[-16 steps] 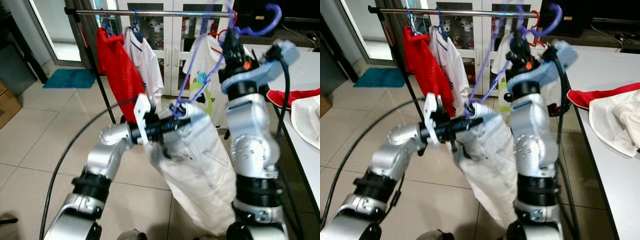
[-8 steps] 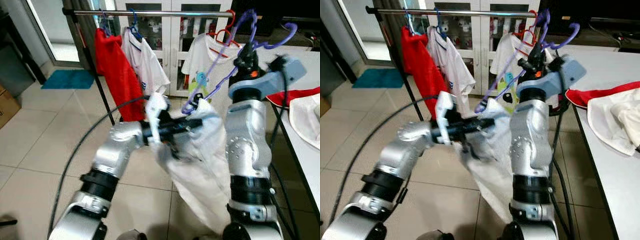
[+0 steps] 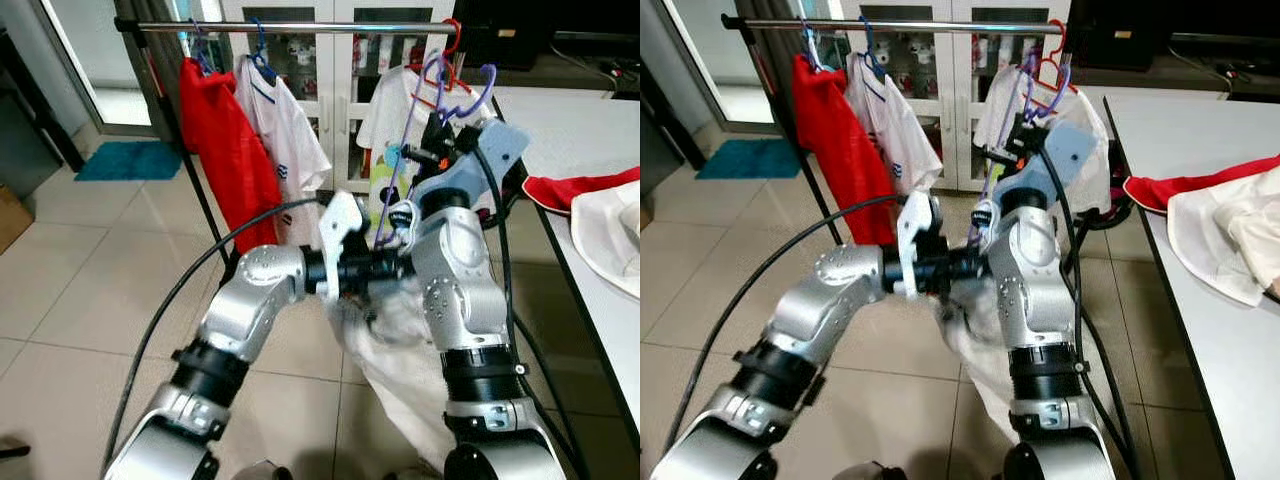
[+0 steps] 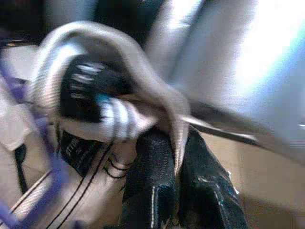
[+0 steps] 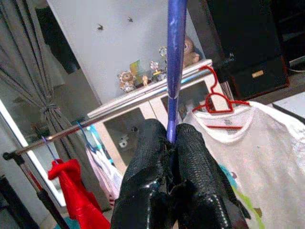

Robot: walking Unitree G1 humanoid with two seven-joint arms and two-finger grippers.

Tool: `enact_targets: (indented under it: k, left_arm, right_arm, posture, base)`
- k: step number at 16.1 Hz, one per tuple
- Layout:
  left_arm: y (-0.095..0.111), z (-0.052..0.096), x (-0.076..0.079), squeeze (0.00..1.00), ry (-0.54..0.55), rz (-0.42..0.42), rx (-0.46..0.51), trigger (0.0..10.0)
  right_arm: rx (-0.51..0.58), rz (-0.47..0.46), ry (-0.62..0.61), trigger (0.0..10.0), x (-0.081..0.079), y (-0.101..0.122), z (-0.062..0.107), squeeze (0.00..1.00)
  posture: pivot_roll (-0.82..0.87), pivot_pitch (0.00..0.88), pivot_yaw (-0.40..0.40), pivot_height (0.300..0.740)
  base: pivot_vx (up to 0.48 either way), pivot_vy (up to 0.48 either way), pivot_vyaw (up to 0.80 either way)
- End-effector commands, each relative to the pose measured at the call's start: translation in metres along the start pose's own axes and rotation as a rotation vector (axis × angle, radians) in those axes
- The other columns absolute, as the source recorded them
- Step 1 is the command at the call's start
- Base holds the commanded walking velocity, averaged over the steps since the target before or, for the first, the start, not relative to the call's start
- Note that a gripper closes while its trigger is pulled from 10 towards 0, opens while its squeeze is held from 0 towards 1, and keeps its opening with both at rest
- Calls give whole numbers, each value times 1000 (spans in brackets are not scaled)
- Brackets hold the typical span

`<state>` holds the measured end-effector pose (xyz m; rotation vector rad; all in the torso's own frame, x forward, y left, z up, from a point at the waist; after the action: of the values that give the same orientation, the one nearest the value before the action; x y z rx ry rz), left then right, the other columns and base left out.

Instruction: Hang hanger

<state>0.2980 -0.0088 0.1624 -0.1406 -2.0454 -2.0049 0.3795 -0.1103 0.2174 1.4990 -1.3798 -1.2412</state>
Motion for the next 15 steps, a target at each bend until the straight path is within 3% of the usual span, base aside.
enact_targets:
  k: [1, 4, 6, 8, 9, 10, 12, 14, 15]
  left_arm:
    - [0, 4, 10, 0, -48, -58, -40, 0]
    - [-11, 24, 10, 0, 10, -50, -80, 0]
    - [-16, 46, 7, 0, 83, -48, -105, 0]
    - [-18, 78, 1, 0, 212, -41, -116, 0]
    - [-19, 106, -10, 0, 367, -22, -106, 0]
    - [-20, 118, -15, 0, 441, -15, -105, 0]
    - [-30, 152, -27, 0, 671, 0, -104, 0]
    - [-37, 168, -34, 0, 862, 25, -57, 3961]
    - [-37, 169, -32, 0, 897, 32, -14, 10000]
  right_arm:
    - [38, 13, -55, 10000, 22, 6, -10, 0]
    - [58, 4, -98, 10000, 69, 8, -23, 0]
    - [-53, 56, 23, 10000, 78, -13, -19, 0]
    - [-124, 19, 174, 10000, 65, -25, 2, 0]
    - [-186, 33, 301, 10000, 51, -33, 25, 0]
    - [-211, 55, 361, 10000, 45, -37, 38, 0]
    - [-333, 200, 528, 10000, 29, -60, 87, 0]
    - [-318, 243, 425, 10000, 31, -61, 109, 0]
    - [-305, 241, 368, 10000, 37, -58, 115, 0]
  posture:
    - [-133, 0, 71, 740]
    - [-128, 0, 76, 740]
    - [-118, 0, 74, 740]
    - [-117, 0, 78, 740]
    - [-107, 0, 71, 740]
    - [-107, 0, 71, 740]
    - [-97, 4, 72, 740]
    - [-105, 23, 80, 740]
    - [-108, 34, 74, 740]
  base:
    - [0, 0, 0]
    - [0, 0, 0]
    - [0, 0, 0]
    - [0, 0, 0]
    - [0, 0, 0]
    - [0, 0, 0]
    - [0, 0, 0]
    - [0, 0, -394]
    - [0, 0, -800]
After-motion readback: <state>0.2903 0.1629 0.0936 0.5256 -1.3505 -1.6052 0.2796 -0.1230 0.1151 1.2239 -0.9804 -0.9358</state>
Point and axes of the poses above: a point about 5 cm out from each wrist's last joint towards the gripper, its own z axis pointing back from the gripper into the wrist, its own y axis along the axis of the wrist's last joint, x = y × z, the point moved 4 cm from there along -z, pointing out of the wrist towards the gripper, and after that the axes turned 13 degrees about z, right-handed, at the moved point
